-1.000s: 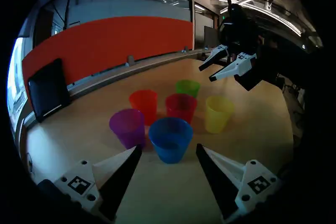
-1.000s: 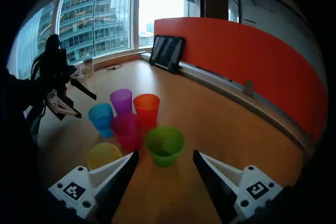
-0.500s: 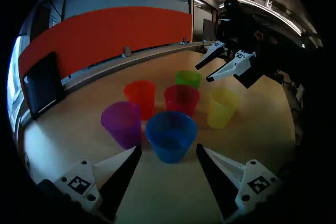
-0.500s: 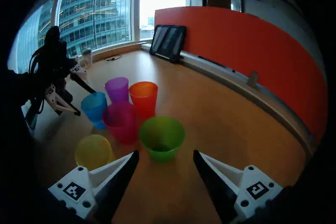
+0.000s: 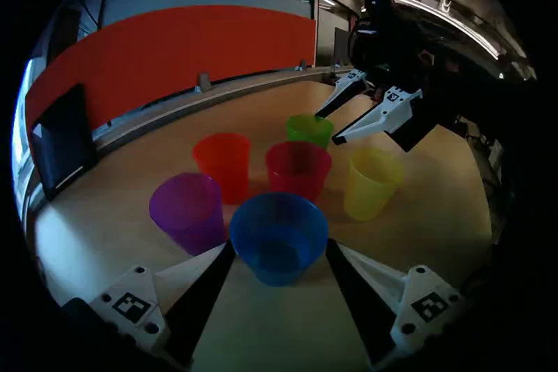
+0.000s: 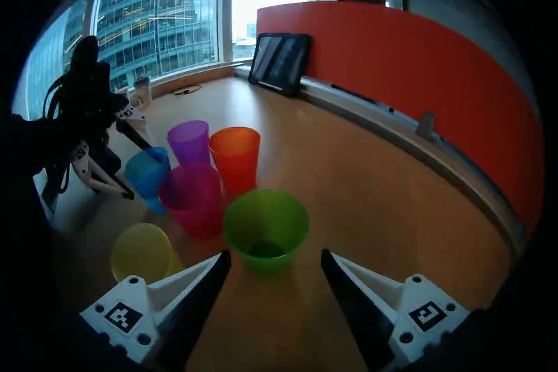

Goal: Pour water

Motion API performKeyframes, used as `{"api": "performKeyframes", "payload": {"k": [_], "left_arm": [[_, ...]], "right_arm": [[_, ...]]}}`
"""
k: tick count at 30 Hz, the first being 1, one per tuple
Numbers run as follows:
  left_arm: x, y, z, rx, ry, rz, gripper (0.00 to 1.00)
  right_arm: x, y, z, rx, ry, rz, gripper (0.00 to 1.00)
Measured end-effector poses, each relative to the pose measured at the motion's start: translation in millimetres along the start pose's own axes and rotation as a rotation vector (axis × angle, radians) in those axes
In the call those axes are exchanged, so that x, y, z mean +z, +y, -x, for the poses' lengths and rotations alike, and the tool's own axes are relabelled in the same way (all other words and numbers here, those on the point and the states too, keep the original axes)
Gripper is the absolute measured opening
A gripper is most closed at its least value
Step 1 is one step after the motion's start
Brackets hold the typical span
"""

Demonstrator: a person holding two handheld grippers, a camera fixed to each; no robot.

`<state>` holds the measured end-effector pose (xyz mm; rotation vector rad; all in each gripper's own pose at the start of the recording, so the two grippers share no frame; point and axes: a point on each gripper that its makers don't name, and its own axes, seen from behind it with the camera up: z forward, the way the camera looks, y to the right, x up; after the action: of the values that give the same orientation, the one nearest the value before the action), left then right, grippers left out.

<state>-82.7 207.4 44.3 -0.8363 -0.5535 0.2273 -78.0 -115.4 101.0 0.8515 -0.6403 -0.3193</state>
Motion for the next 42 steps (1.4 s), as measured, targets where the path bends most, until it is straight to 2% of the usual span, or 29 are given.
{"api": "performKeyframes", "payload": {"k": [20,27,32,38,42], "left_arm": [[9.4,-0.3,-3.9,0.002,0.005,-0.012,0.97],[11.5,-1.2,-3.3,0.019,0.0,-0.033,0.9],[11.7,-1.9,-4.9,0.013,0.005,-0.036,0.86],[10.3,-1.9,-5.9,-0.012,0.009,-0.022,0.86],[9.3,-1.0,-6.0,-0.009,0.012,-0.019,0.86]], "right_arm": [[6.2,3.2,3.0,-0.004,-0.005,0.002,1.0],[6.0,2.8,3.1,-0.001,-0.004,0.002,1.0],[6.3,2.8,3.1,-0.001,-0.003,0.001,1.0],[7.4,3.0,4.2,0.002,-0.004,0.0,1.0],[9.1,3.5,4.8,0.002,-0.005,-0.001,1.0]]}}
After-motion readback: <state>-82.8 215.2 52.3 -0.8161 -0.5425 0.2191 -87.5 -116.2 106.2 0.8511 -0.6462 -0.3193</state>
